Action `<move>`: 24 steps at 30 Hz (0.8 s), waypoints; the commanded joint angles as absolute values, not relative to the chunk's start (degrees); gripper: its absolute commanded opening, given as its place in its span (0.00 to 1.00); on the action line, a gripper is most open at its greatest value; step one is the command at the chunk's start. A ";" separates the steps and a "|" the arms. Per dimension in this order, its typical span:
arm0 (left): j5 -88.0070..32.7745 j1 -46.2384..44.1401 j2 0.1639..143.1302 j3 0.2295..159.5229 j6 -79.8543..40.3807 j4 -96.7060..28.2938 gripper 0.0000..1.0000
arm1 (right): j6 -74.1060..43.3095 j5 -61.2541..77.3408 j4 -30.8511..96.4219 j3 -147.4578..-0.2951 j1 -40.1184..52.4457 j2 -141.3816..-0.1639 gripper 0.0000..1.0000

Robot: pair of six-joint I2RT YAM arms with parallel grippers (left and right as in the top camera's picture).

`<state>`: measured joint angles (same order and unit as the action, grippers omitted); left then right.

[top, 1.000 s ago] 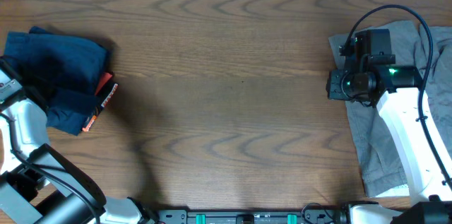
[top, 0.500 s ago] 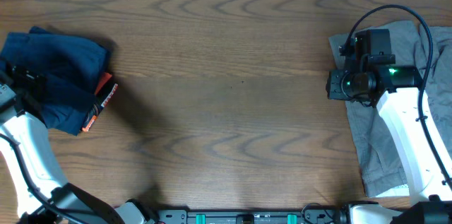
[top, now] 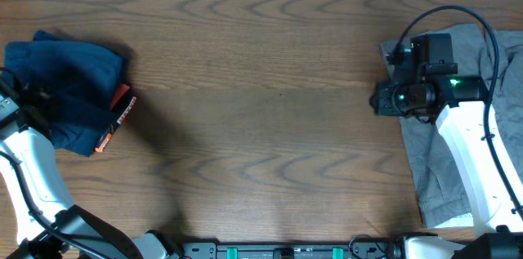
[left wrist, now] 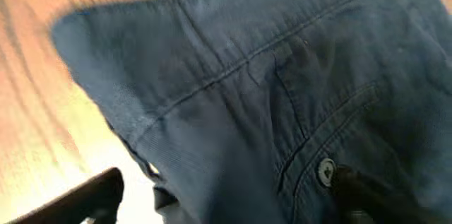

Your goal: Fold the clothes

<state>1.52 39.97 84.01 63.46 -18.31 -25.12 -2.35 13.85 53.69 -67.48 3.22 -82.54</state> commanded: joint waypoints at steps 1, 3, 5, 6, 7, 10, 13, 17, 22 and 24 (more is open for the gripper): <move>-1.58 39.88 84.07 64.64 -18.44 -25.21 0.82 | 7.99 32.38 53.15 -67.70 3.38 -83.77 0.40; -1.54 39.88 84.07 64.64 -18.24 -25.32 0.06 | 8.86 34.79 52.47 -67.70 4.10 -84.49 0.40; -1.50 39.88 84.07 64.64 -18.26 -25.21 0.07 | 8.84 34.72 51.40 -67.70 4.95 -85.34 0.40; -1.48 39.90 84.07 64.64 -18.24 -25.15 0.35 | 8.84 34.72 51.05 -67.70 5.21 -85.62 0.40; -1.52 39.94 84.07 64.64 -18.24 -24.75 0.98 | 8.82 34.72 50.68 -67.70 5.65 -86.08 0.41; -1.58 39.94 83.88 64.64 -18.24 -23.86 0.98 | 8.64 34.68 50.35 -67.70 6.48 -87.09 0.41; -1.52 40.01 82.52 64.66 -18.24 -23.79 0.98 | 8.64 34.57 50.37 -67.70 7.09 -87.79 0.41; -2.74 39.99 79.26 65.10 -18.26 -25.28 0.98 | 8.67 34.48 50.33 -67.70 7.62 -88.01 0.41; -3.57 40.01 77.89 65.12 -18.26 -23.70 0.06 | 8.67 34.26 50.11 -67.70 7.57 -88.03 0.41; -3.46 40.12 78.28 65.12 -18.24 -23.66 0.42 | 8.64 34.30 50.11 -67.70 7.57 -88.03 0.41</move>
<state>-2.81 39.97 78.11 63.64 -17.82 -23.70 7.81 33.08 50.22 -67.48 6.20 -87.81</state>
